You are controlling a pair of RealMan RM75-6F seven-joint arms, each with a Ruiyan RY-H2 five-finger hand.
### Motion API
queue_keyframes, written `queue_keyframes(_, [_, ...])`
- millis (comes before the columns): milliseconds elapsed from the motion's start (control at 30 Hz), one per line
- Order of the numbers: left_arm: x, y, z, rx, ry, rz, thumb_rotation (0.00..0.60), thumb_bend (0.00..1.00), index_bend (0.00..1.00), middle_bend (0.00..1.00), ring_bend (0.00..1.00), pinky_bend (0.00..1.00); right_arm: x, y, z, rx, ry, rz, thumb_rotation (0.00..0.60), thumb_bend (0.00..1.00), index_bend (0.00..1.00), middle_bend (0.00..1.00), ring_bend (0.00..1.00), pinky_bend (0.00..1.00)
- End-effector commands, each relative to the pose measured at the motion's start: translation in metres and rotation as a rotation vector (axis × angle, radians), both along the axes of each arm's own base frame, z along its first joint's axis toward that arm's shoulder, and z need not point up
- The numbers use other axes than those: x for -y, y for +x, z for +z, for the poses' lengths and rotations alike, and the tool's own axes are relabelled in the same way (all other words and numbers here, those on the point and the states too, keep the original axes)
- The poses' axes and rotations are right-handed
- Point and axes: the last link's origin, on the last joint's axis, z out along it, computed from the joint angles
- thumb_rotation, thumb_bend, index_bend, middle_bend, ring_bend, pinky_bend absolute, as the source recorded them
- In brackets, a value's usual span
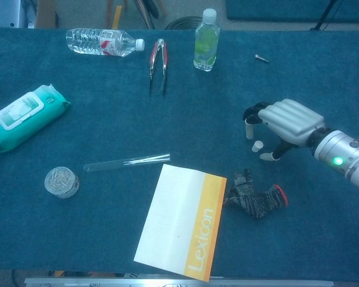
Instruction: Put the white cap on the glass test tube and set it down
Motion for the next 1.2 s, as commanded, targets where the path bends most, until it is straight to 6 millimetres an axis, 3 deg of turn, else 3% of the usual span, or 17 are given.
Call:
queue_keyframes(33, [0.0, -0.0001, 0.0, -0.001, 0.0, 0.0, 0.375, 0.25, 0.21, 0.22, 0.09, 0.13, 0.0008, -0.0015, -0.0026, -0.002, 0.001, -0.005, 0.6, 0.14, 0.46, 0.24, 0.17, 0.39])
queue_keyframes(567, [-0.0014, -0.001, -0.0011, -0.002, -0.005, 0.005, 0.371, 0.25, 0.21, 0.22, 0.09, 0.13, 0.0035, -0.0036, -0.0052, -0.009, -0.001, -0.016, 0.6, 0.26, 0.47, 0.25, 0.17, 0.39])
queue_keyframes(1200, [-0.0009, -0.003, -0.0017, 0.001, -0.007, 0.008, 0.37, 0.25, 0.21, 0.22, 0.09, 0.13, 0.0013, -0.0032, -0.0067, -0.022, 0.007, -0.023, 0.6, 0.26, 0.55, 0.28, 0.18, 0.39])
